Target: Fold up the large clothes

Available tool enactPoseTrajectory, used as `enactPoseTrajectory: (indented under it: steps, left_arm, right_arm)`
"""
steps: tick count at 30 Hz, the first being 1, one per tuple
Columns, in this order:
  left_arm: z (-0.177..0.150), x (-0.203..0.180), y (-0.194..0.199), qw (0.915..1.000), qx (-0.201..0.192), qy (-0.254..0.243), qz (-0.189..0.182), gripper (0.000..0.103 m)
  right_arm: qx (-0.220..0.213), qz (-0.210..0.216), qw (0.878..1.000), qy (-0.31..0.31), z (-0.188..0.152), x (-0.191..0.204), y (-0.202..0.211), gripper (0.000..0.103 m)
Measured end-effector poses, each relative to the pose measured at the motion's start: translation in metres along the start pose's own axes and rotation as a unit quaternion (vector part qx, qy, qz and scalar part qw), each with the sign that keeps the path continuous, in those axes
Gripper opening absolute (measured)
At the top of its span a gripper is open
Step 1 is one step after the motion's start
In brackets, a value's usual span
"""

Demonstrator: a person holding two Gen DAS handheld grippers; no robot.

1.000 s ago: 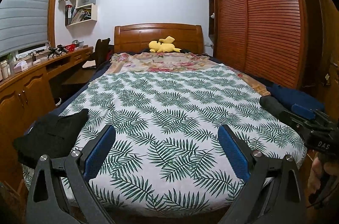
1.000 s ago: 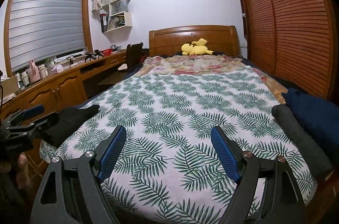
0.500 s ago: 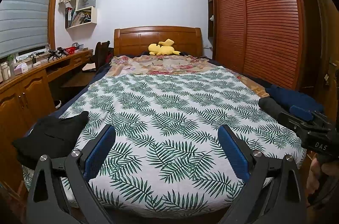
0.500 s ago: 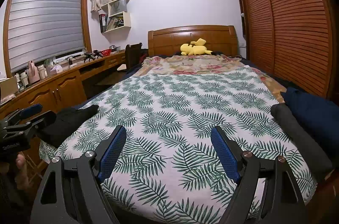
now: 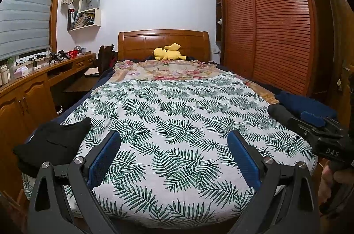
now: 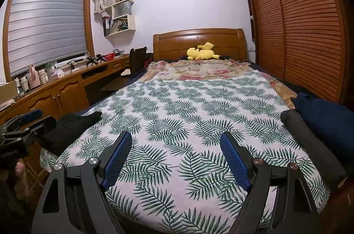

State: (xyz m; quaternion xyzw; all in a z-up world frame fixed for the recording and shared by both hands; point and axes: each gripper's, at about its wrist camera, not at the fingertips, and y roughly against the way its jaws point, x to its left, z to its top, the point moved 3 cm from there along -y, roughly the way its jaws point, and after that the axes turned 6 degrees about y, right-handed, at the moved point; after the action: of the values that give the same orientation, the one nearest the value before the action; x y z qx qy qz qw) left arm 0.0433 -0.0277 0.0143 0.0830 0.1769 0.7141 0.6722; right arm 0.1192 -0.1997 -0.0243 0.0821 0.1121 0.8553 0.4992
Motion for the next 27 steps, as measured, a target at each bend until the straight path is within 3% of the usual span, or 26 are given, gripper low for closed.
enactPoseTrajectory:
  steps: [27]
  left_arm:
    - [0.0009,0.0011,0.0011,0.9999,-0.007,0.009,-0.008,0.097]
  right_arm:
    - [-0.008,-0.003,1.0,0.001,0.0012,-0.0068,0.0005,0.083]
